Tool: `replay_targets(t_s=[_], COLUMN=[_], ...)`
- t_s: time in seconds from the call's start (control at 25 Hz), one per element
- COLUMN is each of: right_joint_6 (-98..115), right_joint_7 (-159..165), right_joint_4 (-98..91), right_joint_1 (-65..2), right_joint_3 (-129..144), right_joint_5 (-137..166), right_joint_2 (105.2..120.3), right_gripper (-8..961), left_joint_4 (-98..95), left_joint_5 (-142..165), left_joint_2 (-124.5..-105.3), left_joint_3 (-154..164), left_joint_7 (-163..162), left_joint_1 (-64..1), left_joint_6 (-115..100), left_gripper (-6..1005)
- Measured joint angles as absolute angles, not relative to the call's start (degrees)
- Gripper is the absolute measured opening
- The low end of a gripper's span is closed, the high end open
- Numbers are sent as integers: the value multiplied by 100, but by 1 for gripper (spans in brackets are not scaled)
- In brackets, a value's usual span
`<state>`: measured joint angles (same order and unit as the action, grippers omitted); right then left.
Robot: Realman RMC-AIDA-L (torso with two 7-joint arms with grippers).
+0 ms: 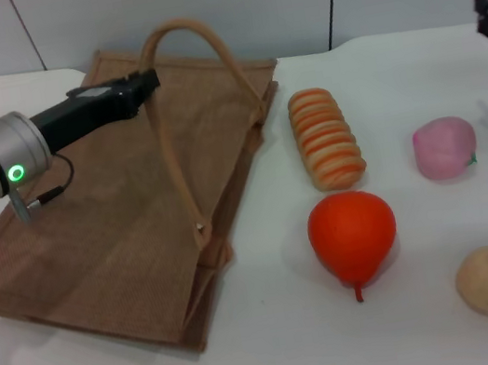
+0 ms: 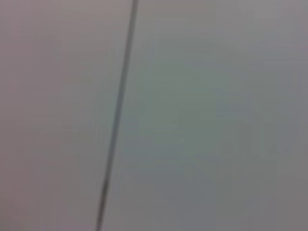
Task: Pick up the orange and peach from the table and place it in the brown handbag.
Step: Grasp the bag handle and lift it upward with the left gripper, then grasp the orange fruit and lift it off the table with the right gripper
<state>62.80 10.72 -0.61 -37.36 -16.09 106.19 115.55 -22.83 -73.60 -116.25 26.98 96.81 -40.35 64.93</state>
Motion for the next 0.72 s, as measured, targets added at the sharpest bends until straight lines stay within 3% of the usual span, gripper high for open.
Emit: replay_targets(t_s=[0.72], right_joint_6=[7083], right_joint_7=[3594], right_joint_4=[-955], right_joint_1=[-4139], right_joint_3=[-1554], right_joint_5=[13635], right_joint_2=[11451], right_gripper=[872], left_joint_4=[-1843], left_joint_5=[-9229], left_joint_2=[-11622], left_joint_3=[2698], left_joint_7=[11570], left_joint_1=[-3454], left_joint_6=[8247], left_gripper=[122])
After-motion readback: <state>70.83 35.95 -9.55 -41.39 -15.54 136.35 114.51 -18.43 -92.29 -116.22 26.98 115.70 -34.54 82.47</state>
